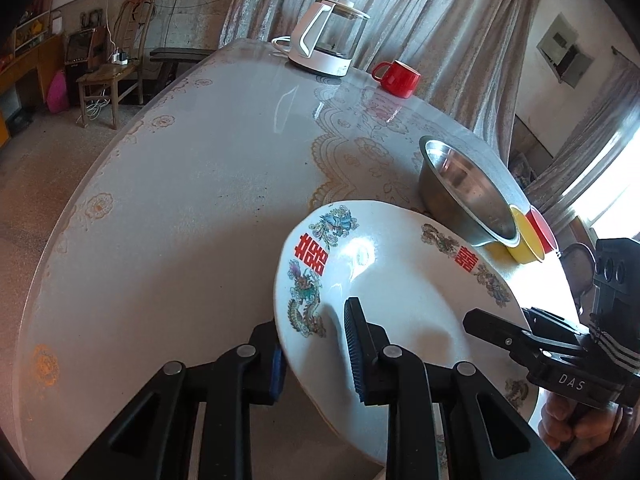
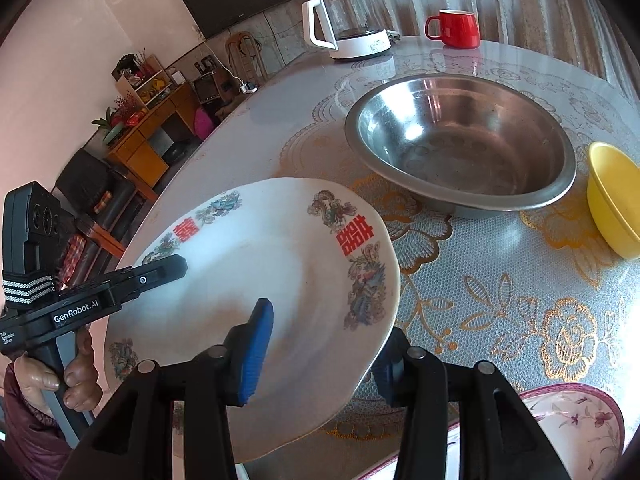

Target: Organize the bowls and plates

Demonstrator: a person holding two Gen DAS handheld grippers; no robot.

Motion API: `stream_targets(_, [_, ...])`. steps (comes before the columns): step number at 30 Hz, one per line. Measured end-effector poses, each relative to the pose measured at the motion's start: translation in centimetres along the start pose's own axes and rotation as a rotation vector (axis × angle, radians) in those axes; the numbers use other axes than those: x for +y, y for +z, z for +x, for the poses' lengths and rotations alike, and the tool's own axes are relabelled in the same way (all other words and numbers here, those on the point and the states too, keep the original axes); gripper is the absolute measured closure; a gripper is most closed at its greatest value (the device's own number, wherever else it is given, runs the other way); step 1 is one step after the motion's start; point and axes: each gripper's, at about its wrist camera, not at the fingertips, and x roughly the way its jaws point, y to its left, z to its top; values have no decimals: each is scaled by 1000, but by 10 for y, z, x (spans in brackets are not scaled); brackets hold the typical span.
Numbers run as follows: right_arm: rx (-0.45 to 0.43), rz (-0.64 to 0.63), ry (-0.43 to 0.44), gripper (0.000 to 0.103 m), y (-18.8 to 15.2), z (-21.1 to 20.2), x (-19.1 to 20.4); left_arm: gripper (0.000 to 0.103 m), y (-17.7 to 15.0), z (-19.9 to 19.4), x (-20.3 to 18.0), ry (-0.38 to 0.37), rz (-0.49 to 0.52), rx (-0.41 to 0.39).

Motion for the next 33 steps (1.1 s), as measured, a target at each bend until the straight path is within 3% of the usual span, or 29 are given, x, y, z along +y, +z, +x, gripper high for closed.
stream_targets(5, [-18, -49, -7, 63, -8, -6, 11, 77, -8, -4, -6, -34, 15, -3])
stream_targets(11, [-7, -52, -25, 66, -13, -3, 11, 77, -14, -1, -6, -20, 27, -1])
stream_targets(23, [-46, -47, -23, 67, -18, -10, 7, 75, -25, -18, -15, -38, 80, -56])
stream_targets(33, [-120, -67, -23, 67, -27, -42, 9, 73, -37, -50, -41, -60, 123, -132])
